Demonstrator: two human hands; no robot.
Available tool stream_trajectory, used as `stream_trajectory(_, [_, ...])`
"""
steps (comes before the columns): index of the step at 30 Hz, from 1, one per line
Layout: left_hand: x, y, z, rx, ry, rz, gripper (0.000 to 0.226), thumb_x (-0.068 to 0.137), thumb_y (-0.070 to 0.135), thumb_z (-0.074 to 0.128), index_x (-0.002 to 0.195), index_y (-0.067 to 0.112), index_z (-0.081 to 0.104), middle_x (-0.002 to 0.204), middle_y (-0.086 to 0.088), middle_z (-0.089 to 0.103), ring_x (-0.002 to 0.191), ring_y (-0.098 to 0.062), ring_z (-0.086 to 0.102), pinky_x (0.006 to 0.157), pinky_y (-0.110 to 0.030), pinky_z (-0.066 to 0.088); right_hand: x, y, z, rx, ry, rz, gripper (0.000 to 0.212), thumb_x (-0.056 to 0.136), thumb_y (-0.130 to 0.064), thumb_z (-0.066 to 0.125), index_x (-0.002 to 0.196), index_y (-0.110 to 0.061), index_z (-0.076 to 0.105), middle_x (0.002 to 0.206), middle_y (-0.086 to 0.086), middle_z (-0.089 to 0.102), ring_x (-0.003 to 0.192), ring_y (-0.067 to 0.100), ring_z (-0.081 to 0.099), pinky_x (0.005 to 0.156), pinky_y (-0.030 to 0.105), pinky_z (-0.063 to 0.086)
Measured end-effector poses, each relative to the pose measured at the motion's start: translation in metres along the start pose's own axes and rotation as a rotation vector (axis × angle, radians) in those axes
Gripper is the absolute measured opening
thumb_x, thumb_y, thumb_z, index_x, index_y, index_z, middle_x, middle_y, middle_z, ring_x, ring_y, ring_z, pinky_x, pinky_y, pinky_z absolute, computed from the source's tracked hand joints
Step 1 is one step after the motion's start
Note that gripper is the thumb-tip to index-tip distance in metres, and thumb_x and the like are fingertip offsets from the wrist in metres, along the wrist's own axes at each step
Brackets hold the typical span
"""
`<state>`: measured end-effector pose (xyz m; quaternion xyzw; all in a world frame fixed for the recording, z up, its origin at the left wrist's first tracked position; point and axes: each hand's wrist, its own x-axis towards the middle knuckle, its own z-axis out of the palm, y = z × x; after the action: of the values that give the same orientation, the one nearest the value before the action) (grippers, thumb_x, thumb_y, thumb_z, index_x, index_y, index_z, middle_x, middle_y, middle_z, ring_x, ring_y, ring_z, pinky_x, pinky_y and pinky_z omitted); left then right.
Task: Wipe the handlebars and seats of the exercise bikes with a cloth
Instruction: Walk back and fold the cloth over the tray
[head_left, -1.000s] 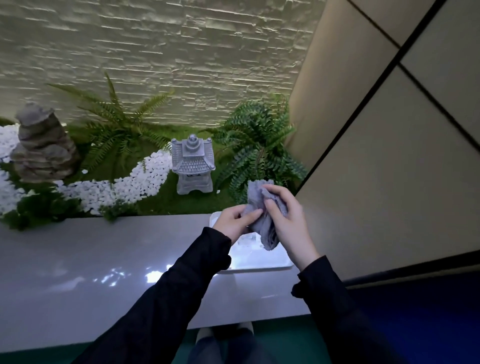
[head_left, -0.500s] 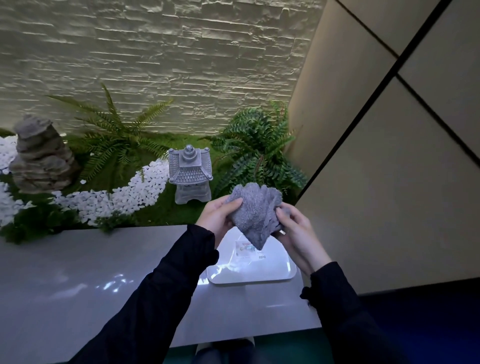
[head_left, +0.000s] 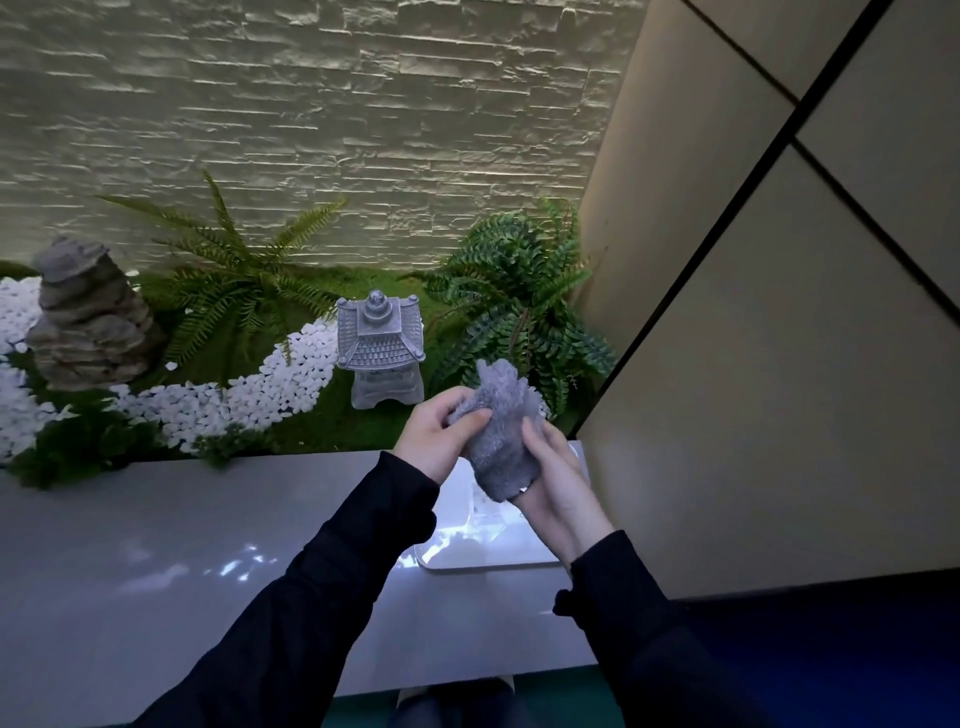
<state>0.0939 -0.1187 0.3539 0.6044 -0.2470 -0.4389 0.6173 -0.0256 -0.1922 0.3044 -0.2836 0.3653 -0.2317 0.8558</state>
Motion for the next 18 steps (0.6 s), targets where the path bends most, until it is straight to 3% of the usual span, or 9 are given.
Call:
stream_trajectory(3, [0.001,-0.001,-0.008,-0.132,0.066,-0.048,0.016,0.091,-0.004,0.049,0.089,0.006,0.061,0.089,-0.012,0.060,0.083,-0.020,0.058,0.074,-0.030,0.047,0.002,-0.001,-0.007,-0.022,0.073,-0.006,0.015,0.097,-0.013,0.052,0.109,-0.008,0.059,0.104,0.012,0.067,0.090,0.023,0.065,0.078,0.044,0.052])
stream_trajectory(5, [0.000,-0.004,-0.014,-0.193,0.074,-0.087,0.014,0.088,-0.007,0.049,0.093,-0.001,0.060,0.091,-0.015,0.061,0.083,-0.023,0.058,0.073,-0.031,0.047,0.002,-0.003,-0.011,-0.053,0.070,-0.038,0.010,0.096,-0.007,0.051,0.100,-0.008,0.060,0.094,0.010,0.066,0.080,0.018,0.062,0.072,0.039,0.052])
stream_trajectory(7, [-0.003,-0.008,-0.018,-0.264,0.032,-0.142,0.018,0.084,-0.004,0.053,0.099,-0.006,0.061,0.097,-0.018,0.064,0.088,-0.028,0.062,0.073,-0.031,0.053,0.003,-0.008,-0.014,-0.073,0.063,-0.113,0.012,0.096,-0.003,0.049,0.098,-0.007,0.060,0.099,0.011,0.065,0.084,0.018,0.061,0.072,0.034,0.051])
stream_trajectory(11, [-0.005,-0.018,-0.015,-0.565,-0.066,-0.373,0.050,0.079,0.024,0.060,0.122,-0.002,0.056,0.120,-0.020,0.062,0.113,-0.033,0.059,0.095,-0.041,0.049,0.002,-0.024,-0.014,-0.180,-0.055,-0.263,0.017,0.090,0.003,0.054,0.098,-0.010,0.062,0.110,0.012,0.060,0.096,0.019,0.060,0.074,0.028,0.053])
stream_trajectory(13, [-0.006,-0.024,-0.010,-0.604,-0.005,-0.418,0.054,0.075,0.017,0.064,0.124,-0.004,0.053,0.120,-0.022,0.062,0.111,-0.034,0.059,0.094,-0.043,0.049,0.000,-0.030,-0.014,-0.304,-0.110,-0.315,0.022,0.089,0.005,0.055,0.096,-0.014,0.064,0.115,0.011,0.059,0.102,0.019,0.059,0.077,0.028,0.053])
stream_trajectory(15, [-0.007,-0.030,-0.008,-0.541,0.074,-0.381,0.055,0.070,0.006,0.067,0.122,-0.004,0.054,0.114,-0.021,0.065,0.101,-0.034,0.064,0.084,-0.040,0.055,0.000,-0.032,-0.016,-0.406,-0.136,-0.317,0.023,0.090,0.003,0.056,0.100,-0.015,0.067,0.121,0.011,0.059,0.108,0.020,0.058,0.081,0.029,0.052])
stream_trajectory(18, [-0.008,-0.033,-0.012,-0.380,0.110,-0.272,0.048,0.072,-0.004,0.067,0.118,0.004,0.057,0.113,-0.019,0.065,0.101,-0.033,0.064,0.081,-0.041,0.056,-0.002,-0.033,-0.018,-0.442,-0.146,-0.200,0.025,0.086,-0.018,0.066,0.110,-0.017,0.069,0.124,0.005,0.062,0.110,0.017,0.062,0.080,0.027,0.053])
